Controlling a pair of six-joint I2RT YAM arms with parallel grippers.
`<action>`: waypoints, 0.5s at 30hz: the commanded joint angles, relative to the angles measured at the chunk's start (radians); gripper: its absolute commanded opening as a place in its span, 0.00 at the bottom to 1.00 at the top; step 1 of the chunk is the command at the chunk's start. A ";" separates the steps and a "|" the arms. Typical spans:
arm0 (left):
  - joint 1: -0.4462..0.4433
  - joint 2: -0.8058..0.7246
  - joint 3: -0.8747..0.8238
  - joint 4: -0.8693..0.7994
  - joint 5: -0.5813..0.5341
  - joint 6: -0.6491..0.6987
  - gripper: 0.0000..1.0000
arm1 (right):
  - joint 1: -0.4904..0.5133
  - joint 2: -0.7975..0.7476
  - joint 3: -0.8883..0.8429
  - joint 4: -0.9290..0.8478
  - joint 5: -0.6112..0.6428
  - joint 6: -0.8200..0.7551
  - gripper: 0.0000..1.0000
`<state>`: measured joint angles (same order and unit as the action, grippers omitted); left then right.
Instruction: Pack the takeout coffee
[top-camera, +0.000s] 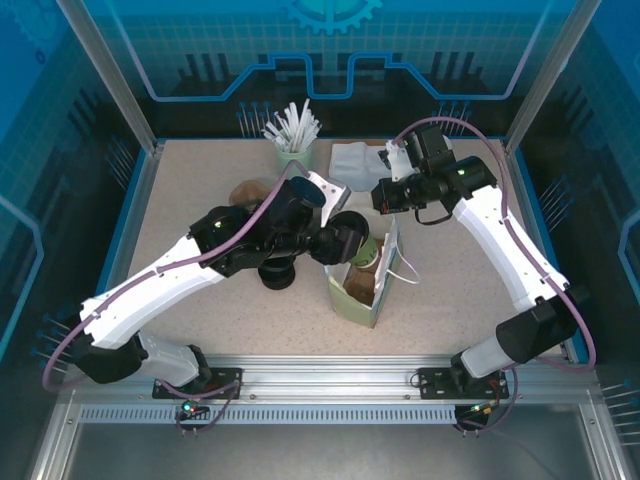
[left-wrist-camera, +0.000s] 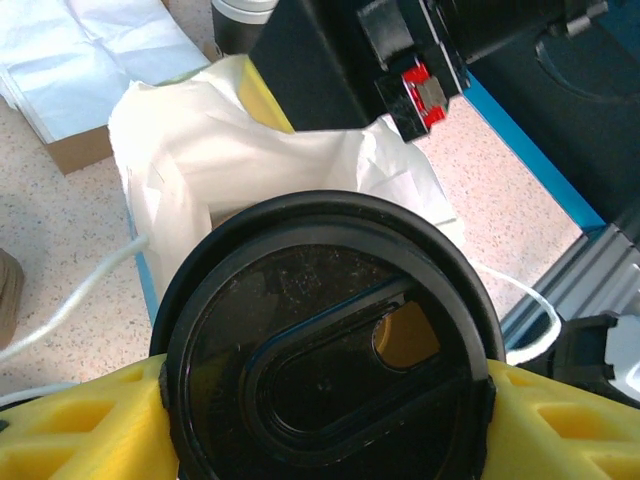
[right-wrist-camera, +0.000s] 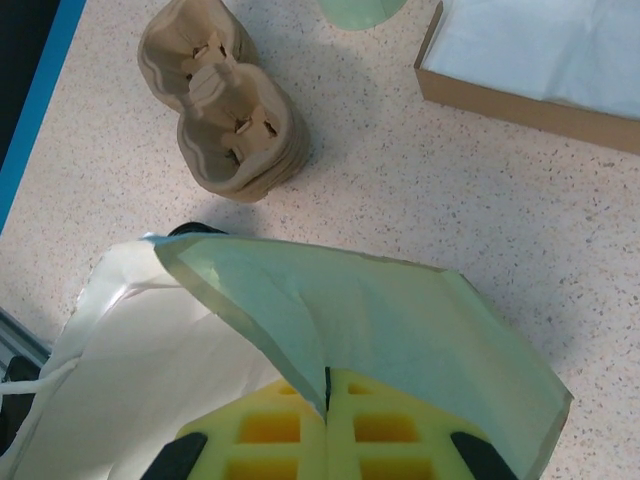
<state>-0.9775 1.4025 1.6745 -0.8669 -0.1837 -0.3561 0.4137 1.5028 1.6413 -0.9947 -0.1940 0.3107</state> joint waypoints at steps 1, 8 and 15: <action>-0.004 0.014 -0.037 0.100 -0.046 0.019 0.67 | 0.019 -0.039 -0.025 0.013 -0.029 0.003 0.00; -0.001 0.090 -0.052 0.190 -0.076 0.056 0.68 | 0.023 -0.075 -0.023 0.005 -0.017 -0.005 0.00; -0.002 0.105 -0.081 0.223 -0.086 0.082 0.68 | 0.025 -0.067 0.000 -0.046 -0.024 -0.030 0.00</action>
<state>-0.9771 1.5177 1.6115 -0.7013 -0.2466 -0.3061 0.4248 1.4460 1.6100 -1.0088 -0.1905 0.2993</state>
